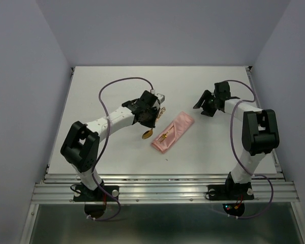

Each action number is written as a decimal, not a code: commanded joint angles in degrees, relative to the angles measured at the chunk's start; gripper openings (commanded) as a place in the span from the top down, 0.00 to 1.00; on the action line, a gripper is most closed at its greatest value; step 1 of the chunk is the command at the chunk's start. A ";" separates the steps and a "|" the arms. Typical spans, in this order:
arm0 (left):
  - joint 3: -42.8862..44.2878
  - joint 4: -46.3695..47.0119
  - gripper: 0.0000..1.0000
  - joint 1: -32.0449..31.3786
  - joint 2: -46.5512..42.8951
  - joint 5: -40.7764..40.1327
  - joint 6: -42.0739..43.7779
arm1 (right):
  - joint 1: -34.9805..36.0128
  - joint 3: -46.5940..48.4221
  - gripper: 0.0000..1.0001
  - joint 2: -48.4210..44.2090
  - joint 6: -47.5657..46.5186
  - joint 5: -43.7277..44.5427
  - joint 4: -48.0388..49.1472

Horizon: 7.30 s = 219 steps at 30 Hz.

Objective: Fold the napkin into a case and place the utensils inside
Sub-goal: Pick up the spoon from the center of the board, then stuff the spoon into the folded napkin.

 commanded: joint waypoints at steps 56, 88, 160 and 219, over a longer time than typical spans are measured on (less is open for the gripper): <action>12.69 -17.62 1.00 -13.94 13.02 -0.12 3.08 | 3.44 7.87 0.59 11.52 8.15 -5.69 6.55; 23.06 -18.32 1.00 -15.70 20.49 -3.11 0.71 | 5.55 4.09 0.59 10.90 10.17 -7.71 9.72; 31.76 -20.43 0.65 -15.70 26.91 -3.46 -3.08 | 6.60 2.68 0.59 10.90 10.61 -8.07 10.77; 30.88 -18.67 0.78 -15.61 29.46 -2.76 -1.93 | 6.60 2.68 0.59 11.17 10.44 -8.06 10.60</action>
